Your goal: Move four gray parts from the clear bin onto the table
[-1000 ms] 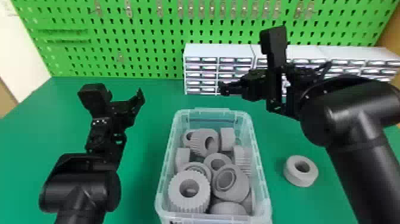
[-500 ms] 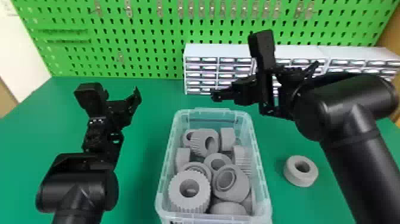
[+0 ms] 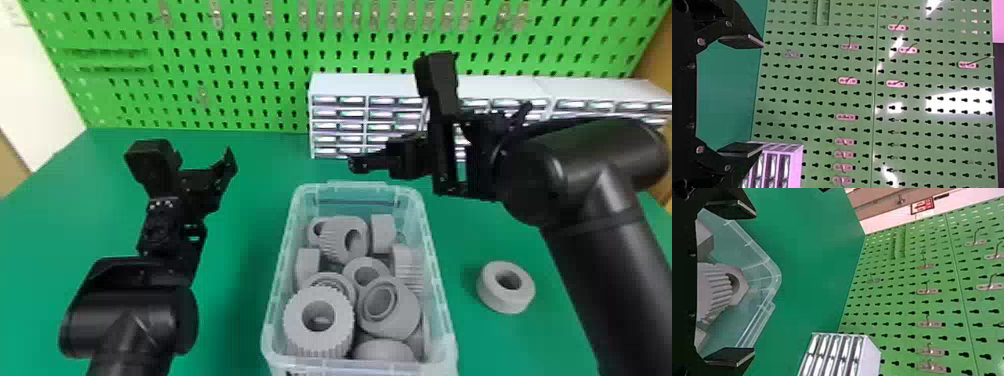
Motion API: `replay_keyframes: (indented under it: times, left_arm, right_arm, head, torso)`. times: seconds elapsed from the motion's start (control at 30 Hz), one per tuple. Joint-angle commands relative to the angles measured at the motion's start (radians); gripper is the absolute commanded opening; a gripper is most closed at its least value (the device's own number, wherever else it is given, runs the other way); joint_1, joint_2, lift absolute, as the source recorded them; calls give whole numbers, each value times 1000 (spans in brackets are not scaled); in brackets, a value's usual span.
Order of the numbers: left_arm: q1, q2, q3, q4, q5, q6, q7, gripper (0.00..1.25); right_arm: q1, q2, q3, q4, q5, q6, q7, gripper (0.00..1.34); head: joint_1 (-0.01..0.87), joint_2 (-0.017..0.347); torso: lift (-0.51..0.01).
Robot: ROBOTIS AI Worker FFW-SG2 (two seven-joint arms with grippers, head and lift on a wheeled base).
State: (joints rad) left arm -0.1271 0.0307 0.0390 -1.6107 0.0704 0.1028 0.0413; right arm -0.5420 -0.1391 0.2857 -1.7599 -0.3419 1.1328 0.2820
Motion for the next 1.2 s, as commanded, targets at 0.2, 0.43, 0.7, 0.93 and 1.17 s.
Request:
replay_keyframes:
  times: [0.2, 0.43, 0.7, 0.93, 1.17]
  left_arm:
    - [0, 0, -2, 0, -3, 0, 0, 911]
    - [-3, 0, -5, 0, -4, 2, 0, 911]
    - [-5, 0, -4, 0, -4, 3, 0, 910]
    - [-8, 0, -8, 0, -6, 6, 0, 910]
    - [-6, 0, -5, 0, -8, 8, 0, 910]
  right_arm:
    - [-73, -16, 32, 71, -23, 108, 0, 1250]
    - [-105, -13, 79, 125, -34, 116, 0, 1250]
    - [-135, -10, 127, 172, -51, 120, 0, 1247]
    - [-148, -8, 155, 197, -58, 120, 0, 1247]
    - [-154, -7, 162, 204, -78, 133, 0, 1247]
  head:
    - [693, 72]
    - [693, 72]
    - [693, 72]
    - [693, 72]
    - [693, 72]
  torso:
    - [-52]
    - [-52]
    - [-52]
    - [-52]
    - [-52]
